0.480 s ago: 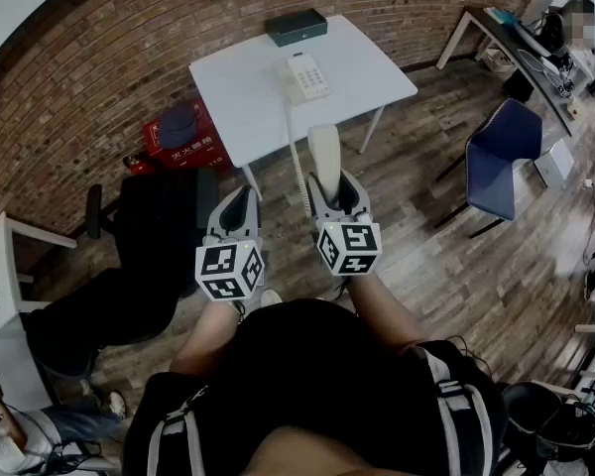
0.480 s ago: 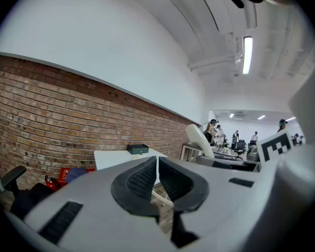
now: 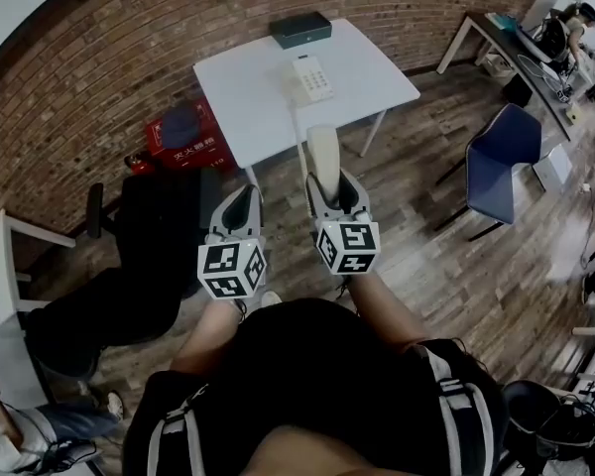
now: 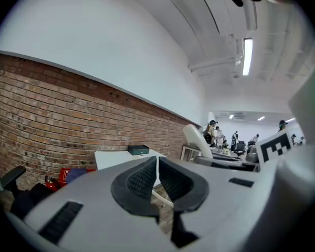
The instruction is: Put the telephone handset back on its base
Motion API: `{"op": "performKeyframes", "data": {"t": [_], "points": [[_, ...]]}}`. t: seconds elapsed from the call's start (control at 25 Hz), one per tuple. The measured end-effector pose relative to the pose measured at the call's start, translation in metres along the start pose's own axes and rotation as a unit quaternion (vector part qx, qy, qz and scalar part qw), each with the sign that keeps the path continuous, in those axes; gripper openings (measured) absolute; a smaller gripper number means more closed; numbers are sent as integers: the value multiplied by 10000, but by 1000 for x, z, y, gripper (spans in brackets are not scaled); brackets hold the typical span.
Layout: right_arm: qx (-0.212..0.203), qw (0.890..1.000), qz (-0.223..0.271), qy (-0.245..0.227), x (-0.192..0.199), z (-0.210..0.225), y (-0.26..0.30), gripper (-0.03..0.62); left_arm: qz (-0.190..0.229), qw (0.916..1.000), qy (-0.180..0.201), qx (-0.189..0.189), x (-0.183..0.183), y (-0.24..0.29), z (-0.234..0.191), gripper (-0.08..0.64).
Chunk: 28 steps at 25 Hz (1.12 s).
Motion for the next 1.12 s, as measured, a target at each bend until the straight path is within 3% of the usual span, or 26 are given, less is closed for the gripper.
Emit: {"op": "performKeyframes", "data": {"t": [0.36,1.12], "points": [[-7,10000,-68,33,-1,-15,12,200,-53,9999,49,106,-4,3,-14,12],[628,9976,188,207,-18,-38,30,200,174,9973,215,678,-35,23,-57,12]]}}
Point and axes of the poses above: the fingertips, and each gripper's own axes: y forward along the fingers, z to its right, x out of its underside, the point moved 3 cm from there along -y, backward along the fingers, and after that the axes turned 11 degrees about -z, right-handed, at the moved point
